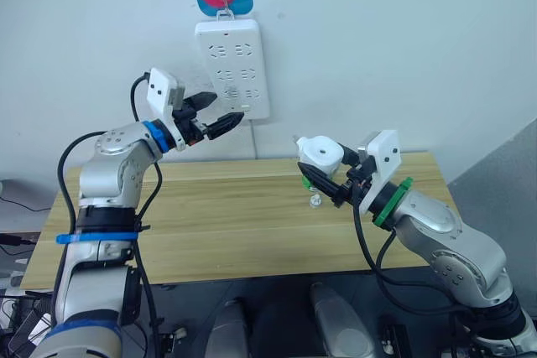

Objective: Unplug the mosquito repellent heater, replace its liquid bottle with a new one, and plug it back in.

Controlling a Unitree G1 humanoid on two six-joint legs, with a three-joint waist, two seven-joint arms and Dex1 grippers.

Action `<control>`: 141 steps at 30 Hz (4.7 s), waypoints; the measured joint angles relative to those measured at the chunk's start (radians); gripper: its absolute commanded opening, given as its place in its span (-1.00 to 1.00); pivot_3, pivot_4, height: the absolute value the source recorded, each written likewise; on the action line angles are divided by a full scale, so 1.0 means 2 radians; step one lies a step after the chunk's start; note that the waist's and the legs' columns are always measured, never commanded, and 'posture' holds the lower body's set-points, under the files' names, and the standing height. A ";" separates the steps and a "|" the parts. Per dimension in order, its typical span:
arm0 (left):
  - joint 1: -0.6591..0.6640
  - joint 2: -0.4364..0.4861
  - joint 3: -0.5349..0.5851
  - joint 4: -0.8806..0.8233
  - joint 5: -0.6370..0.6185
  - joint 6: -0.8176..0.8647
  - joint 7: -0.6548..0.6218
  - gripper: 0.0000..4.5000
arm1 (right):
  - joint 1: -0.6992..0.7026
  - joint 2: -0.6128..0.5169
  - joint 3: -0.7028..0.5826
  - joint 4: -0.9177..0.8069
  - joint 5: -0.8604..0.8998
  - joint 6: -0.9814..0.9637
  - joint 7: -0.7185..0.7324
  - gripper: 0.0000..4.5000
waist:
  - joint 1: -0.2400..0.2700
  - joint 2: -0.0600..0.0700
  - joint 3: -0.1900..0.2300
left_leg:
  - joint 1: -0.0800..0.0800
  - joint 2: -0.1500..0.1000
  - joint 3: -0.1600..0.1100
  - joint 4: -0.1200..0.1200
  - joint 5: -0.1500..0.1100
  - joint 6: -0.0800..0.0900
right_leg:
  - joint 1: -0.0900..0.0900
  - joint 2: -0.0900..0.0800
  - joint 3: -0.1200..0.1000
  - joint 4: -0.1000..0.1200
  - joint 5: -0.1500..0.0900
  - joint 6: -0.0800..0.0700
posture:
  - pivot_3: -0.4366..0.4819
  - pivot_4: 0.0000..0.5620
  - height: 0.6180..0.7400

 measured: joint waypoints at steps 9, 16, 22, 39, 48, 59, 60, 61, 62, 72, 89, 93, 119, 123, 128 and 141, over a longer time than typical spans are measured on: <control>-0.051 -0.031 -0.012 0.067 0.020 -0.036 -0.049 0.99 | 0.000 0.014 -0.008 -0.006 -0.003 0.011 0.011 0.34 | 0.005 0.000 0.000 | 0.000 0.000 -0.001 0.001 0.000 0.000 | 0.001 0.000 -0.001 0.000 0.000 0.000 | -0.66 -0.17 1.00; -0.063 -0.039 -0.005 0.063 0.007 -0.012 -0.065 0.07 | 0.000 0.020 -0.017 -0.007 -0.004 0.020 0.020 0.34 | 0.000 0.000 0.000 | 0.000 0.000 -0.002 0.001 0.000 0.000 | 0.001 0.000 -0.001 0.000 0.000 0.000 | -0.66 -0.17 1.00; -0.062 -0.033 -0.006 0.064 0.017 -0.022 -0.063 -0.41 | -0.074 0.048 -0.015 0.001 -0.022 0.045 0.006 0.34 | -0.002 0.000 0.000 | 0.000 0.000 -0.002 0.001 0.000 0.000 | 0.001 0.000 -0.001 0.000 0.000 0.000 | -0.64 -0.18 1.00; -0.047 -0.011 -0.003 0.029 0.011 0.020 -0.057 -0.41 | -0.224 0.144 0.023 0.170 -0.120 0.074 0.000 0.34 | -0.009 0.000 0.000 | 0.000 0.000 -0.002 0.001 0.000 0.000 | 0.000 0.000 -0.002 0.003 0.000 0.000 | -0.61 -0.24 1.00; -0.045 -0.009 -0.001 0.025 0.009 0.021 -0.056 -0.41 | -0.232 0.177 0.023 0.206 -0.147 0.063 0.016 0.34 | -0.011 0.000 0.000 | 0.000 0.000 -0.002 0.001 0.000 0.000 | 0.000 0.000 -0.002 0.003 0.000 0.000 | -0.60 -0.26 1.00; -0.040 -0.002 0.004 0.023 0.010 0.025 -0.055 -0.41 | -0.235 0.205 0.018 0.227 -0.170 0.049 0.021 0.34 | -0.014 0.000 0.000 | 0.001 0.000 -0.003 0.001 0.001 0.000 | 0.000 0.000 -0.002 0.005 0.000 0.000 | -0.60 -0.24 1.00; -0.040 -0.002 0.004 0.023 0.010 0.025 -0.055 -0.41 | -0.235 0.205 0.017 0.227 -0.171 0.049 0.022 0.34 | -0.014 0.000 0.000 | 0.001 0.000 -0.003 0.001 0.001 0.000 | 0.000 0.000 -0.002 0.006 0.000 0.000 | -0.60 -0.24 1.00; -0.039 -0.002 0.004 0.022 0.010 0.026 -0.054 -0.41 | -0.235 0.206 0.016 0.227 -0.172 0.048 0.023 0.34 | -0.014 0.000 0.000 | 0.001 0.000 -0.003 0.001 0.001 0.000 | 0.000 0.000 -0.002 0.006 0.000 0.000 | -0.60 -0.24 1.00; -0.039 -0.002 0.005 0.022 0.010 0.027 -0.054 -0.41 | -0.235 0.206 0.015 0.227 -0.172 0.047 0.023 0.34 | -0.014 0.000 0.000 | 0.001 0.000 -0.003 0.001 0.001 0.000 | 0.000 0.000 -0.002 0.006 0.000 0.000 | -0.60 -0.24 1.00; -0.039 -0.004 0.006 0.020 0.008 0.031 -0.055 -0.41 | -0.234 0.219 0.012 0.228 -0.179 0.044 0.025 0.34 | -0.015 0.000 0.000 | 0.001 0.000 -0.003 0.001 0.001 -0.001 | -0.001 0.000 -0.002 0.006 0.000 0.000 | -0.61 -0.24 1.00; -0.022 0.012 0.022 -0.009 -0.001 0.082 -0.058 -0.41 | -0.277 0.242 0.006 0.318 -0.183 0.009 0.058 0.34 | -0.029 0.000 0.000 | 0.002 0.000 -0.003 0.001 0.001 0.000 | -0.001 0.000 -0.002 0.008 0.000 0.000 | -0.63 -0.24 1.00; -0.018 0.016 0.025 -0.014 -0.001 0.089 -0.058 -0.41 | -0.284 0.245 0.006 0.334 -0.183 0.001 0.067 0.34 | -0.032 0.000 0.000 | 0.002 0.000 -0.003 0.001 0.001 0.000 | -0.001 0.000 -0.002 0.008 0.000 0.000 | -0.63 -0.25 1.00; -0.026 0.012 0.014 0.054 0.036 0.009 -0.040 0.41 | -0.211 0.171 0.012 0.133 -0.177 0.101 0.088 1.00 | -0.027 0.000 0.000 | 0.002 0.000 -0.003 0.000 0.002 0.000 | -0.001 0.000 -0.002 0.006 0.000 0.000 | -0.59 -0.22 1.00; -0.019 0.024 0.010 0.056 0.043 -0.002 -0.044 0.66 | -0.205 0.171 0.012 0.121 -0.175 0.111 0.088 1.00 | -0.028 0.000 0.000 | 0.001 0.000 -0.003 0.000 0.002 0.000 | -0.001 0.000 -0.002 0.006 0.000 0.000 | -0.59 -0.22 1.00; 0.010 0.070 0.022 0.053 0.052 -0.006 -0.033 0.66 | -0.194 0.157 0.018 0.110 -0.174 0.112 0.095 1.00 | -0.028 0.000 0.000 | 0.001 0.000 -0.003 -0.001 0.002 0.000 | -0.002 0.000 -0.002 0.007 0.000 0.000 | -0.56 -0.23 1.00; 0.346 0.078 0.108 -0.370 -0.061 0.104 -0.004 0.67 | -0.142 0.140 0.053 0.076 -0.176 0.041 0.133 -0.24 | 0.000 0.000 0.000 | 0.000 0.000 -0.002 -0.001 0.002 0.000 | -0.002 0.000 -0.001 0.006 0.000 -0.001 | -0.39 -0.21 1.00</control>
